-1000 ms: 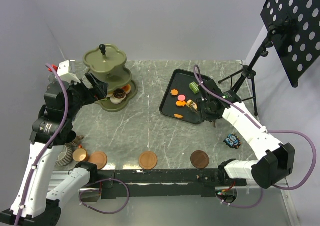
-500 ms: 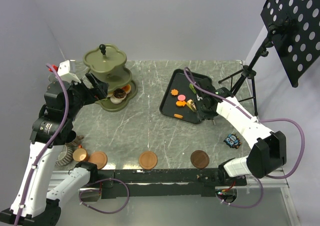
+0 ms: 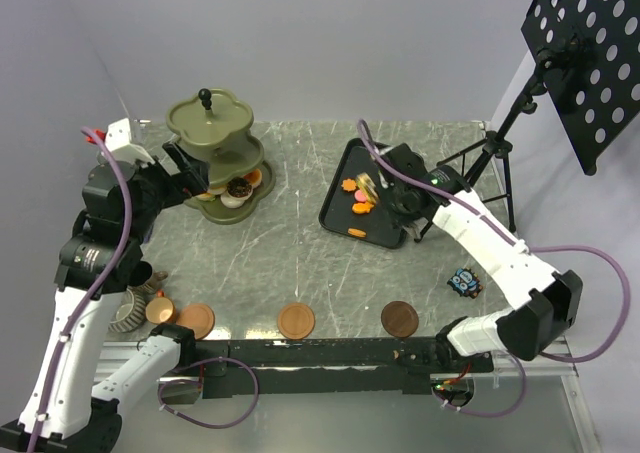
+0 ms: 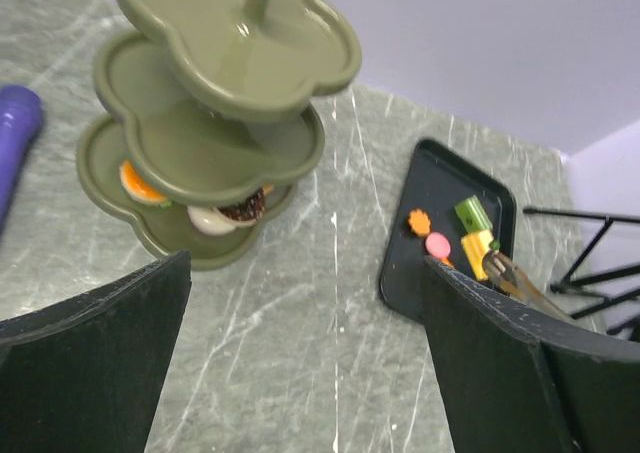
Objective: Serve the afternoon tea
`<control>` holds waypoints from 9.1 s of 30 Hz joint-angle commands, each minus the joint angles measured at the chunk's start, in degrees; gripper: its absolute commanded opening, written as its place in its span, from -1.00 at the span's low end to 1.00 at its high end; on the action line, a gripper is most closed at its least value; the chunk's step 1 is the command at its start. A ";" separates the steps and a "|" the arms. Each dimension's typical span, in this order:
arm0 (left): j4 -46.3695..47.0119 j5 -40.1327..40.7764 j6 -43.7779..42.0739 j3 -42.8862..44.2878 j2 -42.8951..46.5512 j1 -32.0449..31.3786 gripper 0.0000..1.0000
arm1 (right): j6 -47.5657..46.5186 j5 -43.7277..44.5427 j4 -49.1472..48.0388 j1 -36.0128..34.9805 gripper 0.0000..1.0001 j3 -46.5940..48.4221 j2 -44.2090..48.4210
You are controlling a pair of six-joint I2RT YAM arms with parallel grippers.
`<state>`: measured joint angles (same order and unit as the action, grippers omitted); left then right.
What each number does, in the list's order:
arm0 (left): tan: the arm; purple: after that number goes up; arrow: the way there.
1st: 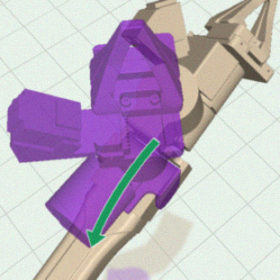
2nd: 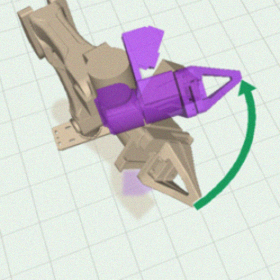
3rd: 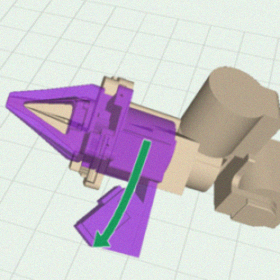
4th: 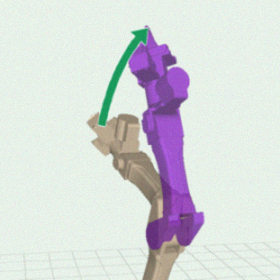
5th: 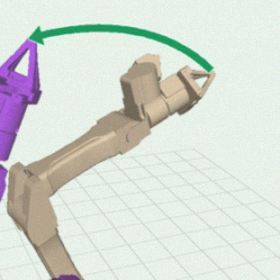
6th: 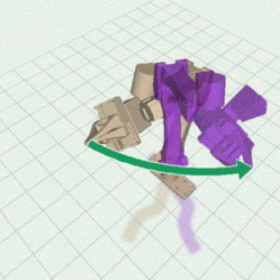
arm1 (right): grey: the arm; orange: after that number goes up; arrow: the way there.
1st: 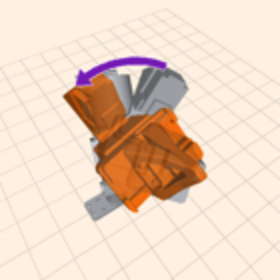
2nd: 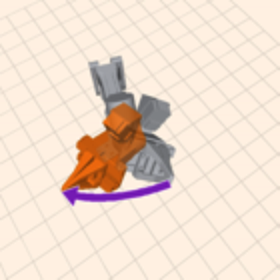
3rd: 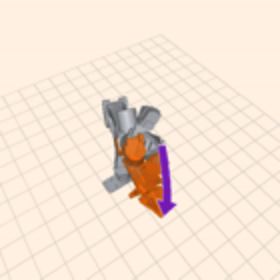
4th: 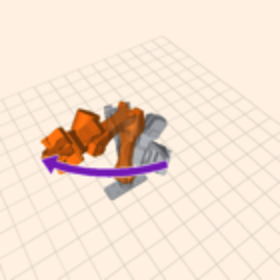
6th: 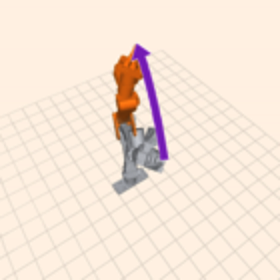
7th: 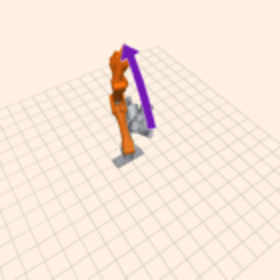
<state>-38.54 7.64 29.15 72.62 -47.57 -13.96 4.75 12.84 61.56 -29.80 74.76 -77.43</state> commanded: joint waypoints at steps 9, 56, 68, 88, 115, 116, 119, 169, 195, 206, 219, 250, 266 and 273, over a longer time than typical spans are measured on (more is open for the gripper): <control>0.58 5.54 -0.76 9.29 0.02 -0.19 0.99 | 2.46 0.08 -4.52 -17.30 -0.60 28.22 -13.16; 0.75 6.33 -2.16 7.89 0.73 0.77 0.99 | -5.72 0.78 -10.66 -20.47 0.01 53.40 -32.81; 0.84 6.16 -1.99 7.45 0.37 0.86 0.99 | -0.81 6.14 -9.43 -13.72 -0.06 30.93 -16.20; 0.75 4.93 -0.93 7.36 -0.07 1.56 0.99 | -6.60 0.78 -22.35 12.13 0.07 -6.91 -2.90; 0.49 4.05 -0.41 8.06 -0.86 2.79 0.99 | -13.01 -5.37 -28.95 17.59 -0.21 -5.50 -13.63; 0.66 3.88 -0.32 7.98 -0.94 2.97 0.99 | -13.10 -5.72 -28.78 17.59 -0.27 -5.42 -13.54; 0.84 3.44 -0.06 7.80 -1.03 3.15 0.99 | -13.37 -6.42 -28.43 17.59 -0.44 -5.15 -12.75; 1.90 5.02 -0.67 5.78 2.22 2.97 0.99 | -13.81 1.31 -8.03 -25.83 -0.38 56.72 -39.55; 1.89 5.02 -0.49 5.34 2.31 2.53 0.99 | -10.29 3.77 -13.75 -26.27 0.06 44.87 -29.64; 2.42 4.84 0.38 5.34 1.52 2.62 0.99 | -5.38 9.56 -10.85 -27.07 0.04 31.51 -14.69; 2.25 4.31 0.65 5.16 1.34 2.00 0.99 | -1.58 1.58 -20.24 -9.14 0.03 -4.35 -1.85; 0.84 5.72 0.65 6.75 0.99 1.30 0.99 | -8.97 3.42 -29.22 -1.31 0.03 -0.58 -19.60; 1.19 6.86 0.47 6.57 1.69 1.30 0.99 | -8.36 6.75 -24.83 -2.19 -0.41 4.16 -10.48; 1.89 8.70 0.56 6.22 2.39 1.30 0.99 | -8.27 9.75 -21.75 -9.20 -0.42 11.97 -5.19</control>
<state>-38.79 14.04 29.65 78.02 -46.26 -12.47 -3.95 19.84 39.24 -34.41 80.09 -87.46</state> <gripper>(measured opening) 0.995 0.415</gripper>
